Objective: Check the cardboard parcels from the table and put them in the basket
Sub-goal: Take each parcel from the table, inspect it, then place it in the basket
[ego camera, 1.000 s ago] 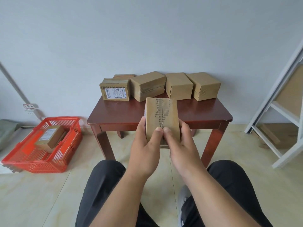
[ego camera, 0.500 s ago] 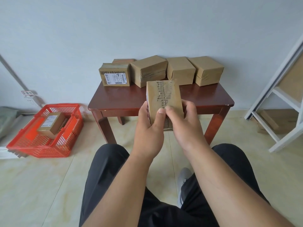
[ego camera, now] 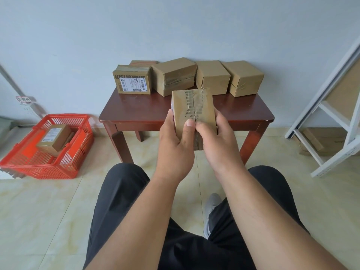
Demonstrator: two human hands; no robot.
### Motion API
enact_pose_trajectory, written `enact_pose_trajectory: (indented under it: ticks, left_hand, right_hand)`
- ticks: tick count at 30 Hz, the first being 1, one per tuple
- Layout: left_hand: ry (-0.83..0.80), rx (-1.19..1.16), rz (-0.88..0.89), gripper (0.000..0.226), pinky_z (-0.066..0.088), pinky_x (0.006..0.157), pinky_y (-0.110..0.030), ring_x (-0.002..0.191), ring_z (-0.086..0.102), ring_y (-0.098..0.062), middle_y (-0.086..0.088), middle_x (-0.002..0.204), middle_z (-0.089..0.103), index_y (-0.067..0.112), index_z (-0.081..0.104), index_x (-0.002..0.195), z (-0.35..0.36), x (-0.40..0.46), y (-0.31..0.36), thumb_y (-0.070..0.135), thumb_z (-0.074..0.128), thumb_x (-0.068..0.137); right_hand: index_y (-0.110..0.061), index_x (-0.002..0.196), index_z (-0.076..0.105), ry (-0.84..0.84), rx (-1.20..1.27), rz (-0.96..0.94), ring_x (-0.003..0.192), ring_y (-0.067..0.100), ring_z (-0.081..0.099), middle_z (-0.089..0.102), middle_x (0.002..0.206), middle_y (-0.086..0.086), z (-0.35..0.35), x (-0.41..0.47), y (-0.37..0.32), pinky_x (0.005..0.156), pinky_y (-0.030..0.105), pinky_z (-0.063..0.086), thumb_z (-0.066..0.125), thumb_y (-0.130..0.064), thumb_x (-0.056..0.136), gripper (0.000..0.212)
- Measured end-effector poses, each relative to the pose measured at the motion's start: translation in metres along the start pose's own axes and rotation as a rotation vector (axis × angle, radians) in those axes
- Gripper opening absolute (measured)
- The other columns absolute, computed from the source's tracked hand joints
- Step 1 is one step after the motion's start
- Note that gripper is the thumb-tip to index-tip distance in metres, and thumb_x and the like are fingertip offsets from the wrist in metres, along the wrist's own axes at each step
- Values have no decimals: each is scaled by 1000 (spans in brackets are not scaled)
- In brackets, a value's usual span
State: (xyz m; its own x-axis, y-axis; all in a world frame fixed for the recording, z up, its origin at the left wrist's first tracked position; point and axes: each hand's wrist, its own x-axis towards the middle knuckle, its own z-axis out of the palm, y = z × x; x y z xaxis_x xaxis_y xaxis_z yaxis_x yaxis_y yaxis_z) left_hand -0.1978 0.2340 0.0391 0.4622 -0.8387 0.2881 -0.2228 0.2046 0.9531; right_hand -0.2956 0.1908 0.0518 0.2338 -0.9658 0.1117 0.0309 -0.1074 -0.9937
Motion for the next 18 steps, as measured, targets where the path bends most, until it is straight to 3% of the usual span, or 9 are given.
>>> enact_pose_trajectory:
  ticks: [5,7,9,12,18]
  left_hand:
    - [1,-100,-81,32,55,106,-42,126,63,-10,13,130,67,66,54,119,0,-6,0,35,53,109]
    - [15,-162,-153,28,57,104,-42,120,66,-6,10,130,67,46,50,133,-2,-4,0,34,55,109]
    - [37,-145,-168,28,58,100,-41,114,67,-2,10,127,68,32,45,133,-4,0,4,38,55,108]
    - [70,-134,-157,26,61,95,-41,108,69,-2,10,122,69,30,44,126,-5,3,8,42,56,106]
    - [31,-187,-148,27,61,95,-38,113,69,-3,15,121,70,38,52,134,-5,-6,6,35,56,108]
  right_hand:
    - [-47,123,65,38,32,-9,107,2,72,73,121,-13,0,-1,3,93,42,63,70,-33,99,27]
    - [-47,125,64,36,17,1,112,4,70,71,125,-12,-1,-2,5,94,44,63,72,-40,95,32]
    - [-46,128,64,41,4,3,116,3,67,70,126,-14,-1,-2,7,95,43,63,73,-42,92,38]
    - [-45,127,64,50,-3,-1,118,0,64,69,127,-16,0,-4,7,94,39,62,76,-42,91,38]
    - [-40,115,64,111,-17,19,104,-2,68,71,111,-19,1,-3,4,85,33,61,77,-46,91,28]
